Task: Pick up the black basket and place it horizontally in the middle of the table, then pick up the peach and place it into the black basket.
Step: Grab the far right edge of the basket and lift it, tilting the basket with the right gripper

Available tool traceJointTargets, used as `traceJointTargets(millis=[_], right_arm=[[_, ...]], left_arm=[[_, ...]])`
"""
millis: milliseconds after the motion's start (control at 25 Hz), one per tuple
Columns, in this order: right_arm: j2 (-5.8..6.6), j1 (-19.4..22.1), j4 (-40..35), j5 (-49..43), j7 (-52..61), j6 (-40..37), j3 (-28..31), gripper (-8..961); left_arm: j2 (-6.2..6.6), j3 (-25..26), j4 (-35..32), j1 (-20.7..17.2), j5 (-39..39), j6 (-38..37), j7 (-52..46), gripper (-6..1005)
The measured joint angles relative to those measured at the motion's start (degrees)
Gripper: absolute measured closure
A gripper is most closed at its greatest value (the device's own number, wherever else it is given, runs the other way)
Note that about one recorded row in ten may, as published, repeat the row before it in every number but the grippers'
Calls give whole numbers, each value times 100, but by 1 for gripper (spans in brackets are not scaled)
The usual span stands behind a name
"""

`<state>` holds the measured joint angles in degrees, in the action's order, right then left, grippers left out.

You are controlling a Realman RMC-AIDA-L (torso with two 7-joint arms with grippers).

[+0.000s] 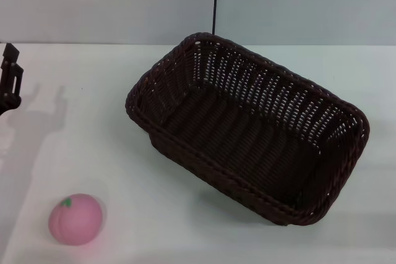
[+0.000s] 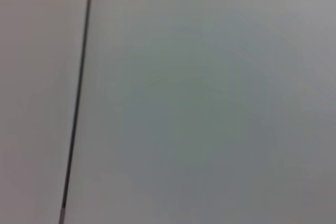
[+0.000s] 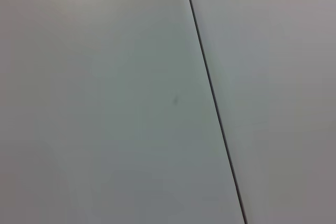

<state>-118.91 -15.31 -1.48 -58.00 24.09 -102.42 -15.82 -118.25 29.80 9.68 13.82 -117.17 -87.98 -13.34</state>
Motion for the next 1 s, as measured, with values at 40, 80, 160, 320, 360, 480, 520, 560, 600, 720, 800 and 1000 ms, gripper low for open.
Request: traceJointTargets(millis=[40,80,160,320,360,480,520,560,600,720,800,1000], right_arm=[[4,10,-57,-13,77,7,-8,710],[6,30,-142,-55,186,21,-21,672],[11,72,-330,-184,407,50,-44,594],[22,151,-622,-330,834,96,-50,456],[22,165,-668,-332,896,105,-50,425],[24,214,-853,-353,1179,114,-52,344],[25,233,-940,-384,1348,121,-54,323],[25,255,-1080,-454,1575,138,-58,303],[32,276,-1253,-571,1838,162,-57,283],[43,317,-2269,-1355,3284,397,-61,234],[46,263,-3214,-2127,4720,640,-62,217],[56,-135,-5447,-4122,7641,627,-94,201]], left_arm=[[5,7,-22,-7,0,-10,-79,857],[7,7,-48,-12,-9,-25,-142,799],[7,8,-82,-29,-21,-58,-212,685],[8,8,-133,-68,-28,-100,-246,411],[11,8,-148,-76,-28,-110,-261,378],[16,10,-235,-85,-20,-149,-379,277],[16,14,-268,-85,-17,-153,-431,243],[16,14,-268,-85,-17,-153,-431,225],[16,14,-268,-85,-17,-153,-431,208],[23,27,-361,-84,-9,-158,-538,155],[23,31,-368,-83,-7,-159,-539,156],[15,34,-377,-92,-4,-158,-541,157]])
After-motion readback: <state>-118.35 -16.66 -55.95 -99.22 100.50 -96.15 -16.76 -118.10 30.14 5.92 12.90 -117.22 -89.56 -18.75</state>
